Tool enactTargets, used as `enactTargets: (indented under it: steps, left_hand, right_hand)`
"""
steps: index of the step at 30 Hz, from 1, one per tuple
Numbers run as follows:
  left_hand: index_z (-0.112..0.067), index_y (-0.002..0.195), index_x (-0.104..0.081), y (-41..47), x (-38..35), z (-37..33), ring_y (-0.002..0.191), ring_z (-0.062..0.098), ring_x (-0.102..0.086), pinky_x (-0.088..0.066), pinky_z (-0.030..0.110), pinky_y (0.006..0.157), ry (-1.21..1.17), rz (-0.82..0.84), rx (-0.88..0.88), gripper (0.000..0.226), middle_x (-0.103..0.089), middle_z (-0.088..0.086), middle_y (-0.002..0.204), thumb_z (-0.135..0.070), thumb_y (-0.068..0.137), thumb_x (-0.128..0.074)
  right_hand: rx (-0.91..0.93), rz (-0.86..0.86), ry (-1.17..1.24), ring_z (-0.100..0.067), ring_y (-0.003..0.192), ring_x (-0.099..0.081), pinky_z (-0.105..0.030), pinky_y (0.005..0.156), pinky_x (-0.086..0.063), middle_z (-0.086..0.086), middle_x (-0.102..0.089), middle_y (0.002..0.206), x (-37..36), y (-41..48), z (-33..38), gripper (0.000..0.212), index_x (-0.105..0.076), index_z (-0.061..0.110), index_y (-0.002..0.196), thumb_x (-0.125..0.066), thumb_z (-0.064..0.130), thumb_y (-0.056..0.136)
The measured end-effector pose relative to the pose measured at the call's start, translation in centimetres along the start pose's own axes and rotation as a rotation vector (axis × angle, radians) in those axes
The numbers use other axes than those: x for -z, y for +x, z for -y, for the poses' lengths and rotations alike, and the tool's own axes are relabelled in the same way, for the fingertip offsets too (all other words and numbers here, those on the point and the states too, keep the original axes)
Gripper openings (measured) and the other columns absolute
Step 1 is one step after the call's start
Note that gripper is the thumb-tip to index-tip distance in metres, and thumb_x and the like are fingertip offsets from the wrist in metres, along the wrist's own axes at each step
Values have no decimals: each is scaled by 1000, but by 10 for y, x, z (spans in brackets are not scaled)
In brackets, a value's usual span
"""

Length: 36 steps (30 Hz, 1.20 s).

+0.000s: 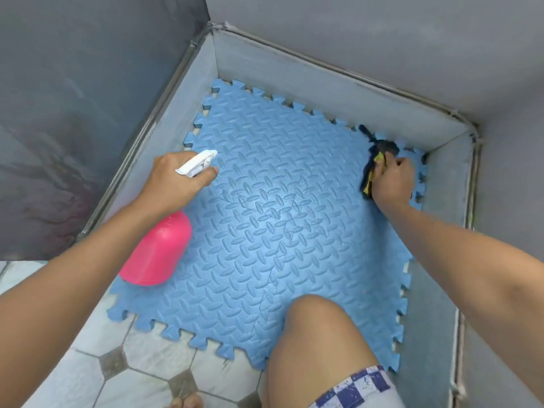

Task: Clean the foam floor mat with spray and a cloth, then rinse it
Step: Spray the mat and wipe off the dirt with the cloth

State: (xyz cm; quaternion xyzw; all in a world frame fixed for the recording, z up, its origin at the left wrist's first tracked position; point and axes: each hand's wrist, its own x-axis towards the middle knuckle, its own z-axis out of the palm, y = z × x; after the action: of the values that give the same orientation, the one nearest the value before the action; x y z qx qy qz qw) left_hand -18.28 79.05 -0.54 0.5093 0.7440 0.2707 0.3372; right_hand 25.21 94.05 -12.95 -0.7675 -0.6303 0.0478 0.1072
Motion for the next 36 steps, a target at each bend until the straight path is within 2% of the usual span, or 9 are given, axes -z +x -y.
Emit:
enactTargets:
  steps: [5, 10, 13, 21, 25, 28, 31, 34, 36]
  left_hand:
    - [-10, 83, -65, 35, 4, -20, 80, 37, -70, -60, 53, 83, -2, -21, -79, 45, -70, 17, 82, -55, 76, -71]
    - [-10, 84, -72, 45, 10, -17, 68, 27, -70, -63, 43, 77, -62, -80, -27, 38, -74, 7, 74, -48, 80, -75]
    - [1, 81, -71, 39, 2, -14, 50, 17, -64, -56, 29, 63, -49, -151, -50, 37, -71, 15, 65, -36, 88, -75]
    - [-4, 90, -67, 36, 8, 2, 76, 42, -68, -61, 56, 68, -83, -173, -84, 49, -70, 23, 79, -51, 80, -71]
    - [-8, 85, -68, 34, 10, 5, 74, 41, -71, -61, 56, 70, -89, -147, -77, 40, -72, 18, 76, -47, 79, -71]
    - [-11, 87, -74, 28, 6, 6, 70, 24, -74, -64, 51, 71, -116, -65, -34, 39, -77, 9, 80, -49, 77, -71]
    - [-12, 86, -74, 23, 4, 7, 73, 26, -74, -65, 47, 68, -129, 2, -57, 41, -77, 7, 81, -51, 75, -69]
    - [-8, 85, -71, 16, 4, 4, 73, 32, -75, -63, 50, 71, -103, 7, -84, 47, -74, 15, 78, -53, 75, -69]
    - [-8, 84, -69, 9, 2, 3, 71, 35, -72, -62, 51, 72, -89, -5, -120, 46, -71, 15, 74, -53, 76, -70]
  right_hand:
    - [-386, 49, -47, -42, 136, -33, -51, 109, -34, -26, -36, 146, 3, 32, -24, 44, -44, 9, 143, -39, 30, 105]
    - [-359, -5, 63, -43, 133, -35, -51, 104, -36, -26, -38, 142, -9, 35, 45, 41, -48, 5, 137, -42, 27, 104]
    - [-195, 0, 119, -39, 126, -42, -50, 98, -41, -22, -43, 134, -17, 27, 113, 38, -52, 9, 132, -41, 31, 103]
    - [594, 156, 256, -35, 103, -54, -49, 82, -49, -14, -59, 114, -51, -82, 287, 33, -63, 23, 128, -47, 38, 102]
    - [930, 204, 279, -32, 92, -51, -42, 71, -43, -11, -55, 104, -44, -141, 270, 37, -62, 21, 131, -50, 38, 100]
    - [1059, 236, 258, -26, 93, -52, -38, 77, -42, -8, -57, 109, -33, -143, 192, 37, -61, 21, 135, -54, 35, 101]
    - [925, 139, 159, -24, 94, -55, -40, 77, -49, -8, -58, 113, -17, -93, 103, 37, -61, 24, 134, -50, 41, 102]
    - [379, 9, 85, -32, 94, -60, -45, 77, -52, -13, -61, 108, -1, -24, 26, 50, -61, 24, 125, -35, 59, 99]
    - [44, -22, 68, -42, 107, -54, -48, 89, -49, -23, -56, 116, 4, 3, -14, 52, -58, 17, 132, -34, 51, 100]
